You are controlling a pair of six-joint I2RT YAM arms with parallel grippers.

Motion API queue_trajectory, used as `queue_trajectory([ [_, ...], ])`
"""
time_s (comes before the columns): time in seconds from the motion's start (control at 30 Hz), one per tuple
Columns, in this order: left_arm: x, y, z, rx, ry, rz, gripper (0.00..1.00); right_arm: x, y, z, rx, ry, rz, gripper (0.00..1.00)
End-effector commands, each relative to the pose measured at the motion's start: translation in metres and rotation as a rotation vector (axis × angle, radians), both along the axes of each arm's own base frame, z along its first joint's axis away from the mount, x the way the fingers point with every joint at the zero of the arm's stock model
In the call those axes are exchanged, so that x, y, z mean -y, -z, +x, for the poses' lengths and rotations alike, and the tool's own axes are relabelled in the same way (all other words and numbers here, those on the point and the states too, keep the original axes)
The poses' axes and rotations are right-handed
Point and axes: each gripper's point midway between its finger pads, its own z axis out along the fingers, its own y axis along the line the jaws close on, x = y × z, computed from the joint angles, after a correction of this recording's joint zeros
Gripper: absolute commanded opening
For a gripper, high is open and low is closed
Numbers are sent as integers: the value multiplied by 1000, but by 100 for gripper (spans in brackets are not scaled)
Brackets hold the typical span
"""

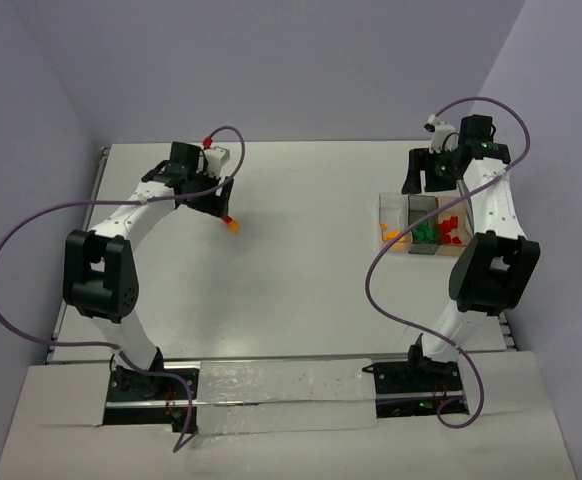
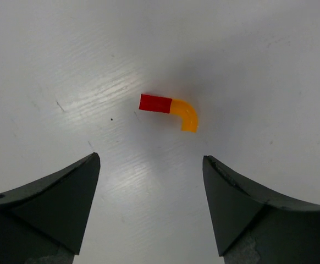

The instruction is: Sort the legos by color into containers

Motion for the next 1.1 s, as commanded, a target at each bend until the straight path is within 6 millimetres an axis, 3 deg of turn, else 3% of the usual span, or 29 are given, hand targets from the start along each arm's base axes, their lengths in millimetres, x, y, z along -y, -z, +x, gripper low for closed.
queue_trajectory([
  [0.0,-7,-21,13,188,375,58,88,-21,-24,-5,35,-35,68,76],
  [0.13,-6,-26,8,252,793,93,91,-29,-25,-7,18,-45,104,77],
  [0.33,-1,5,12,252,1085,132,87,-32,-16,-9,-13,-47,119,77],
  [0.53,9,41,21,178,1171,51,81,-29,-8,-14,-34,-45,102,77],
  [0.83,21,59,34,250,1186,6,78,-33,-6,-16,-56,-48,131,77],
  [1.07,26,70,25,231,1227,-18,68,-34,-1,-17,-72,-49,143,77],
])
